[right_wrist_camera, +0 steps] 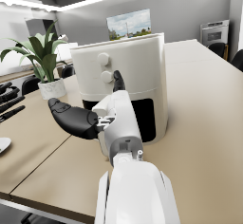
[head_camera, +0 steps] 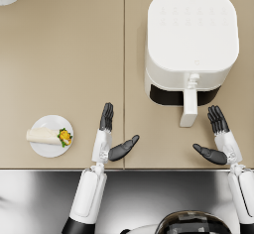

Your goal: Pick up the chicken rolls and place it into the air fryer

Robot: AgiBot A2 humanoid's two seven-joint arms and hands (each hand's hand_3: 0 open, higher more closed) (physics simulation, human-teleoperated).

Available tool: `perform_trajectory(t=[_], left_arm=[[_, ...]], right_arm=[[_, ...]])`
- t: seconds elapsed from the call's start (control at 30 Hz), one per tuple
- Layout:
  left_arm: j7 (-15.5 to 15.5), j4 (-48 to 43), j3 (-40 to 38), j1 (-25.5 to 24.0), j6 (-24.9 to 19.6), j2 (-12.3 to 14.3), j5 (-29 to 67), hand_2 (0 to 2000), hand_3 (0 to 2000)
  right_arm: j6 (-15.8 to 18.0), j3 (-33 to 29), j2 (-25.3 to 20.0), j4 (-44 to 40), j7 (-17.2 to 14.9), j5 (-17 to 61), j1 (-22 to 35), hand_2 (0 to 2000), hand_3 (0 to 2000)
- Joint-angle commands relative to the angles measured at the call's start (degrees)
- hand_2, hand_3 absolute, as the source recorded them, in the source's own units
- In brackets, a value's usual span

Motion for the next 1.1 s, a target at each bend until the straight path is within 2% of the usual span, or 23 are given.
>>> perform_trajectory(t=[0.03, 0.9, 0.93, 1.0, 1.1], left_arm=[[0.0, 0.0, 0.0, 0.0, 0.0, 0.0, 0.0, 0, 0], [0.0, 0.0, 0.0, 0.0, 0.0, 0.0, 0.0, 0, 0], [0.0, 0.9, 1.7, 0.1, 0.0, 0.1, 0.0, 0, 0], [-2.8, -0.6, -0.2, -0.8, -2.8, -0.1, 0.0, 0, 0], [-4.7, -2.6, -3.4, -1.1, -4.7, 0.4, 0.0, 0, 0]], right_arm=[[0.0, 0.0, 0.0, 0.0, 0.0, 0.0, 0.0, 0, 0], [0.0, 0.0, 0.0, 0.0, 0.0, 0.0, 0.0, 0, 0], [0.0, 1.7, -0.1, -0.9, 0.0, 0.0, 0.1, 0, 0], [-2.8, 1.5, -1.1, 0.1, 2.8, 0.0, 1.3, 0, 0], [-4.6, 0.2, -2.0, 0.6, 4.7, 0.0, 1.9, 0, 0]])
